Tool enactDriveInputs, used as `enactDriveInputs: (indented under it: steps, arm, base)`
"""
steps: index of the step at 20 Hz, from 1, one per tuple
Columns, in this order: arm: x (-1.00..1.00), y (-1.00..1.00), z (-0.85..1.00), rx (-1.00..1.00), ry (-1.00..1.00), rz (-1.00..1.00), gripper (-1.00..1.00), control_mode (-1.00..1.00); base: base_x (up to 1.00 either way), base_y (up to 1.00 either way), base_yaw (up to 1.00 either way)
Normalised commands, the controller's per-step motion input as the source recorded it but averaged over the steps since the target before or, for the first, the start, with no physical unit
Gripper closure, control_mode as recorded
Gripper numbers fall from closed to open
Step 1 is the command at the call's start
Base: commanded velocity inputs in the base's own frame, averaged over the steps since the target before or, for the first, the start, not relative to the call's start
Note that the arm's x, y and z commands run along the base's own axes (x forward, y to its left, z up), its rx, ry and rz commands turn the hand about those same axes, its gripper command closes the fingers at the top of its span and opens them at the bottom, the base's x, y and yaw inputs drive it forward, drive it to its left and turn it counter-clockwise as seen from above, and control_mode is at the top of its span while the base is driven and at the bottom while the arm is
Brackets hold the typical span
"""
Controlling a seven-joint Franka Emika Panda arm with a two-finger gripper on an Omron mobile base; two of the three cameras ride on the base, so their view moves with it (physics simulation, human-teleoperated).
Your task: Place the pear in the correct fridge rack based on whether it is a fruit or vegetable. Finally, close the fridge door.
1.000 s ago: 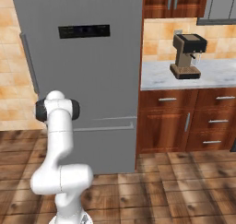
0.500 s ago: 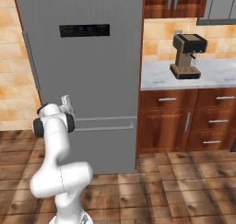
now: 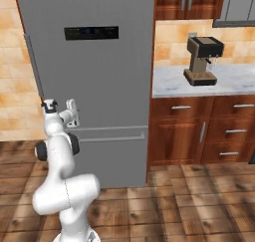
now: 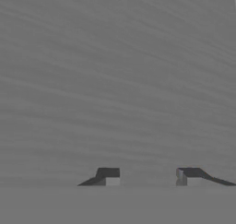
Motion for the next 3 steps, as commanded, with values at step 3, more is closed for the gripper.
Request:
enactDriveInputs:
  steps: [3]
  arm:
    - [0.97,0.25,0.00,0.00,0.03,-0.16,-1.00,-1.00]
  base:
    - [0.00,0.00,0.00]
